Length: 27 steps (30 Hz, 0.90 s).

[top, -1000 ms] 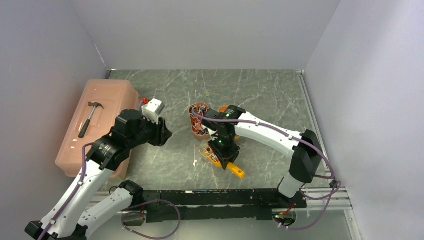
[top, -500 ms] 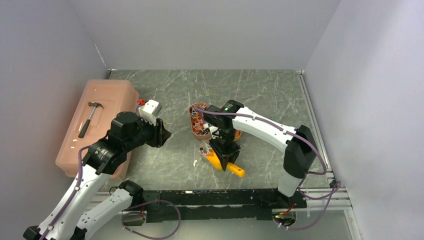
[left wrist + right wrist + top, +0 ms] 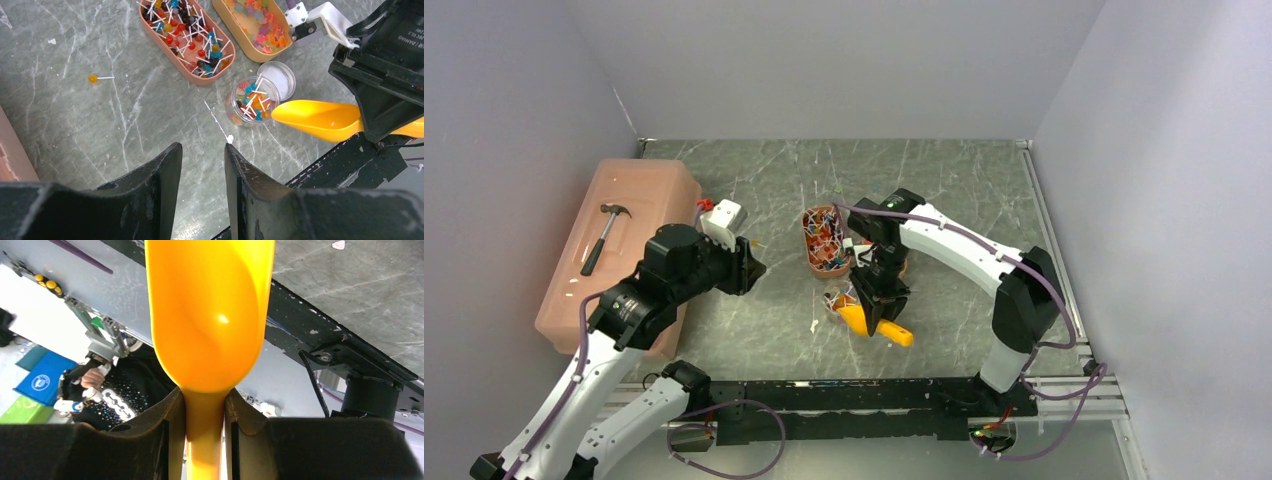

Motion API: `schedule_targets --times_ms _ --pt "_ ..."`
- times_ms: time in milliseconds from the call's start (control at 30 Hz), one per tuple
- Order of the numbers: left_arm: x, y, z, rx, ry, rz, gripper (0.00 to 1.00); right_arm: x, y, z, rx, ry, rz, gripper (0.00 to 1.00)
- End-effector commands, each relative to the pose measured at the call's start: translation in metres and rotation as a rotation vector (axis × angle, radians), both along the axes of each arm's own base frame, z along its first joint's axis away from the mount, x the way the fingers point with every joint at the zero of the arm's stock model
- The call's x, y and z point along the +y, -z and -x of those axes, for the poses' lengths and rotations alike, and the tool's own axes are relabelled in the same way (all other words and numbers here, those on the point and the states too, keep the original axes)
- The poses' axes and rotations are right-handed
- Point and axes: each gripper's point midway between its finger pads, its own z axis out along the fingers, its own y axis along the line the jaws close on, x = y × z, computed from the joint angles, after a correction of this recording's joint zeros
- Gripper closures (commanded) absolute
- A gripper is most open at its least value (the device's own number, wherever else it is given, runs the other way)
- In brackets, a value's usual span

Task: Pack the candies
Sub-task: Place the fake candies in the packing bottle, then scoop the fake candies from the storage box.

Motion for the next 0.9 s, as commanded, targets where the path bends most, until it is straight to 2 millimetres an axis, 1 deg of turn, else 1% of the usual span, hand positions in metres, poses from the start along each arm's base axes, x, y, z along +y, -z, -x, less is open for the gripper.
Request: schedule_targets --times_ms 0,333,500,600,767,867 --pt "-0.001 -0.006 0.003 -0.021 0.013 0.015 0.58 0.003 -0.027 -0.004 0.007 0.064 -0.074 1.0" --pt "-0.002 -0.006 0.003 -0.018 0.013 0.014 0.58 0.026 -0.045 -0.055 -0.126 0.109 -0.117 1.0" --pt "-0.002 -0.004 0.001 -0.013 0.012 0.011 0.59 0.03 -0.048 -0.087 -0.245 0.127 -0.103 1.0" --pt "-0.003 -0.003 0.001 -0.007 0.017 0.011 0.59 0.035 -0.041 -0.099 -0.272 0.127 -0.111 1.0" --pt "-0.004 -0.001 0.0 0.002 0.021 0.007 0.59 0.04 -0.017 -0.117 -0.287 0.117 -0.092 1.0" --pt "-0.004 -0.001 0.0 0.001 0.017 0.007 0.59 0.048 -0.007 -0.126 -0.283 0.12 -0.107 1.0"
